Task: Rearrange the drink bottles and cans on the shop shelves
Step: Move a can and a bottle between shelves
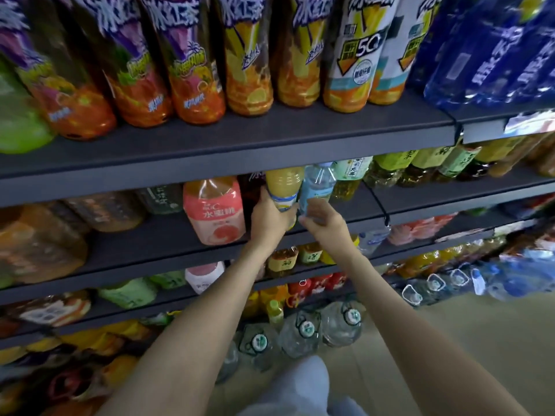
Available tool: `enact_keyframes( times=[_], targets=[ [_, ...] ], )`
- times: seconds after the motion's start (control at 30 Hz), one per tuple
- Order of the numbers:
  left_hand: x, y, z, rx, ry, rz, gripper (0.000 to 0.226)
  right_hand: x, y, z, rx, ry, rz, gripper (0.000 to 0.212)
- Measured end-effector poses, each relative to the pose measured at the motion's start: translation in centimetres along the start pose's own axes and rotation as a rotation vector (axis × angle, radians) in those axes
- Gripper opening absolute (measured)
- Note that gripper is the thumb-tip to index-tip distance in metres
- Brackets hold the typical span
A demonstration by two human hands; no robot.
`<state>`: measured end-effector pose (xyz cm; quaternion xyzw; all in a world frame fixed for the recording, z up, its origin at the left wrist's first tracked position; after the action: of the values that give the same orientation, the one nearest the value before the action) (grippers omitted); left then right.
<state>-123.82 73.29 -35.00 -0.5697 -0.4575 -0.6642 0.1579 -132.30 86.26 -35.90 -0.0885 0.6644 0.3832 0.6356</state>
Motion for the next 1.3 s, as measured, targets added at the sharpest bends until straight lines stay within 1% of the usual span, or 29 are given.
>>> enact_keyframes(
  times=[0.07, 0.17, 0.3, 0.4, 0.53, 0.63, 0.73, 0.83, 0.9, 1.0, 1.07, 1.2, 1.3],
  targets=[
    [0.0, 0.4, 1.5, -0.045, 0.006, -0.014, 0.061, -0.2, -0.8, 0.4, -0.088, 0.035, 0.011, 0.051],
    [-0.5, 1.9, 4.2, -0.061, 0.008, -0.037, 0.062, -0.7, -1.2, 2.3, -0.212, 0.051, 0.013, 0.058],
    [-0.1, 4.3, 8.9, -0.117, 0.023, -0.112, 0.062, -3.2, -2.3, 5.8, -0.349, 0.109, 0.036, 0.051],
    [0.5, 6.7, 12.9, -0.143, 0.051, -0.191, 0.056, -5.6, -4.5, 9.7, -0.424, 0.13, 0.022, 0.048],
    [-0.7, 11.8, 18.3, -0.121, 0.153, -0.152, 0.049, -7.8, -8.2, 15.2, -0.504, 0.109, -0.025, 0.043],
    [-2.3, 16.5, 22.0, -0.105, 0.225, -0.011, 0.042, -9.6, -12.0, 18.8, -0.587, 0.114, -0.049, 0.038],
    [-3.9, 22.0, 25.0, -0.065, 0.264, 0.067, 0.046, -12.2, -16.4, 22.2, -0.689, 0.112, -0.087, 0.028],
    [-5.0, 28.0, 27.2, 0.003, 0.276, 0.103, 0.042, -15.4, -21.4, 25.1, -0.763, 0.14, -0.093, 0.025],
    [-6.0, 32.7, 28.3, 0.084, 0.277, 0.087, 0.044, -17.6, -25.2, 26.7, -0.803, 0.148, -0.105, 0.025],
    [-7.8, 40.3, 29.8, 0.205, 0.272, 0.019, 0.058, -21.6, -31.5, 29.6, -0.893, 0.189, -0.123, 0.027],
    [-9.2, 45.9, 30.8, 0.281, 0.251, -0.012, 0.062, -24.5, -36.2, 31.7, -0.95, 0.218, -0.135, 0.032],
    [-12.0, 58.3, 32.9, 0.441, 0.203, -0.062, 0.054, -30.5, -46.9, 35.5, -0.968, 0.308, -0.154, 0.039],
    [-14.0, 67.6, 34.0, 0.523, 0.168, -0.101, 0.057, -35.3, -54.9, 38.5, -0.974, 0.363, -0.183, 0.04]
  ],
)
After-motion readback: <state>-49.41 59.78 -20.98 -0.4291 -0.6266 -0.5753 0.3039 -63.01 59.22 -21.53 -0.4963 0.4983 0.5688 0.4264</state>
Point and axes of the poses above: each hand's wrist, its own z-axis away from the middle knuckle, its own y-axis out of the back of the hand, x = y × z, the point moved 9 cm from there along -z, towards the middle knuckle, and after that the axes turned 2 degrees about -y, right-handed, at the moved point
